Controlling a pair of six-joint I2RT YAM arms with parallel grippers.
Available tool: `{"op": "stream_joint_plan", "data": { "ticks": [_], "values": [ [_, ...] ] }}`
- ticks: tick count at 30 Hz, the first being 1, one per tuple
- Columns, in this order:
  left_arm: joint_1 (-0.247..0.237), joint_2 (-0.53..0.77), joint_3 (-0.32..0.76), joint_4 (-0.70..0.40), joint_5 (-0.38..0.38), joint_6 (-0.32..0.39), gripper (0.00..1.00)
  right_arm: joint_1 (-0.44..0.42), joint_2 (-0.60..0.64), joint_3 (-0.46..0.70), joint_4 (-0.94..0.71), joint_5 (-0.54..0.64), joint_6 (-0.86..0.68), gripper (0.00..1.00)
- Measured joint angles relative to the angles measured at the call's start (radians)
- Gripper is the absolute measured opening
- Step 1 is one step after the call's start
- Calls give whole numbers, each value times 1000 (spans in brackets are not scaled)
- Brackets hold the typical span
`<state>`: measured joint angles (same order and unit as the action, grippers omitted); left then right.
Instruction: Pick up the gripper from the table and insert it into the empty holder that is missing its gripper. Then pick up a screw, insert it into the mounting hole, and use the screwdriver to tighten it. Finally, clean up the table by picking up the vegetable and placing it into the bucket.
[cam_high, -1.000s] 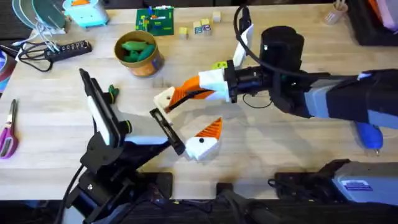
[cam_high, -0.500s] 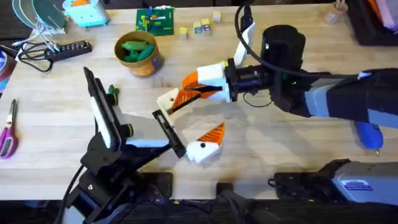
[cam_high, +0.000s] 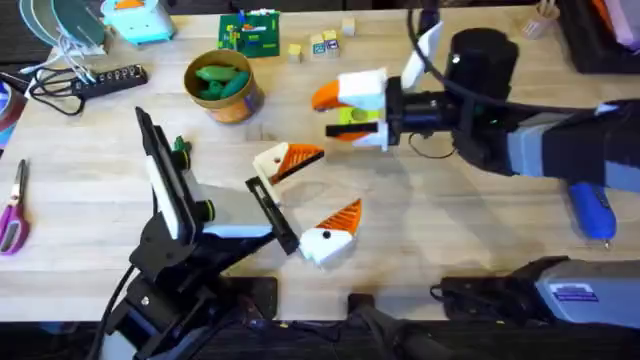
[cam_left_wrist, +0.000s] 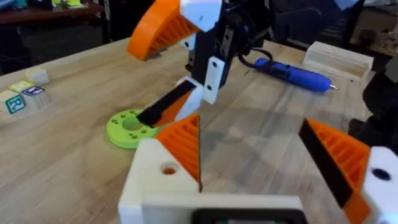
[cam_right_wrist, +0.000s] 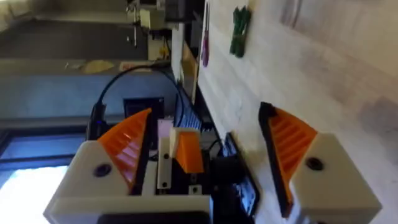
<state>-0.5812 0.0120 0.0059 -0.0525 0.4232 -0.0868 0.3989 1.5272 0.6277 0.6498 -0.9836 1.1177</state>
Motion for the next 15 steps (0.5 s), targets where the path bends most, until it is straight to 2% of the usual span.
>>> {"op": "stream_joint_plan", "data": {
  "ticks": [3,7,11,15],
  "values": [
    [0,0,0,0,0,0,993,-87,0,13,-34,14,-71,949],
    [0,0,0,0,0,0,993,-172,0,79,-206,88,-192,954],
    [0,0,0,0,0,0,993,-179,0,177,-439,173,-345,955],
    [0,0,0,0,0,1,992,-154,0,314,-748,277,-524,957]
  ]
}}
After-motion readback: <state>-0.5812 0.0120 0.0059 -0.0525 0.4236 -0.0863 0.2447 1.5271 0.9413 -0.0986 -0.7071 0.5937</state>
